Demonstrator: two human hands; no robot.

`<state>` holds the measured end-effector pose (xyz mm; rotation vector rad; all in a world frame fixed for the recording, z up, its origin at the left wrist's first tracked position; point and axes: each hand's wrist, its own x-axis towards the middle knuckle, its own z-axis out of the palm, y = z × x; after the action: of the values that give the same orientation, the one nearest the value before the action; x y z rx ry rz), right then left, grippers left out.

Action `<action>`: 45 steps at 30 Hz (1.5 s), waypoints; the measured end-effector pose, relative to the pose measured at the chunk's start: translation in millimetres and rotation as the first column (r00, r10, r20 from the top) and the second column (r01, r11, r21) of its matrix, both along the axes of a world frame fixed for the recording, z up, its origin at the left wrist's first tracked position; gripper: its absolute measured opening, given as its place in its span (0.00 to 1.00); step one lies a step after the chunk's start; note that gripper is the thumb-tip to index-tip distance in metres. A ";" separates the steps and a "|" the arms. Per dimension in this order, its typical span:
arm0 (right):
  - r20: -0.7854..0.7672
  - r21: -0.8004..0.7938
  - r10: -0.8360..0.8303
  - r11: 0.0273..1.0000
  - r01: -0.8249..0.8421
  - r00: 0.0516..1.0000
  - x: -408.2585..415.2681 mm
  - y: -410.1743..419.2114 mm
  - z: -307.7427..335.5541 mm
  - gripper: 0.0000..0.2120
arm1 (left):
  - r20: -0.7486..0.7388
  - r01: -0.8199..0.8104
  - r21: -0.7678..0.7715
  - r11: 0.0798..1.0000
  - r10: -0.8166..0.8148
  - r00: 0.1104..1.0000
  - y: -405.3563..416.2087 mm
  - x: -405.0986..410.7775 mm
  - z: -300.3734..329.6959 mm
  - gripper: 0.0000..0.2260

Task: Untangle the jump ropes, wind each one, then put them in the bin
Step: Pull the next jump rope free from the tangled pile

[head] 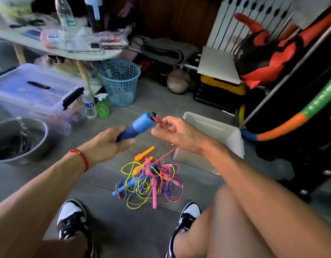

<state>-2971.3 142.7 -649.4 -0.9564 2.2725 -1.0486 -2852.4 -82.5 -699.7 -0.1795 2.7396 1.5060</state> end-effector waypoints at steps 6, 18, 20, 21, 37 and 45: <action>0.009 0.355 0.076 0.932 -0.074 0.997 -32.7 59.9 -51.5 0.16 | 0.271 -0.475 0.798 0.371 0.484 0.832 -19.5 23.7 26.4 0.11; -0.408 0.133 0.275 0.961 -0.241 0.870 30.2 -5.8 -14.7 0.14 | 0.069 -0.200 0.091 0.976 0.194 0.979 44.4 54.7 17.3 0.28; -0.463 0.176 0.299 0.954 -0.244 0.834 37.0 -16.7 -17.7 0.18 | 0.101 -0.009 0.180 0.984 -0.009 0.995 59.5 57.0 15.9 0.18; -0.475 0.181 0.296 0.955 -0.237 0.829 37.3 -18.2 -17.5 0.18 | 0.106 -0.004 0.131 0.991 -0.009 0.994 60.9 55.9 15.0 0.09; -0.062 0.130 -0.120 0.983 0.127 0.991 -65.1 70.0 -38.4 0.18 | 0.274 -0.844 0.103 0.526 0.801 0.533 -100.7 72.8 -10.8 0.12; -0.360 -0.263 -0.012 0.960 -0.090 0.933 34.7 23.9 37.2 0.08 | 0.789 0.036 -0.320 0.947 0.245 0.564 -12.3 97.7 -85.3 0.05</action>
<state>-2936.6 166.5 -612.1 -1.4041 2.4181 -1.2863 -2754.7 -94.8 -785.0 -0.8353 2.1255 0.6666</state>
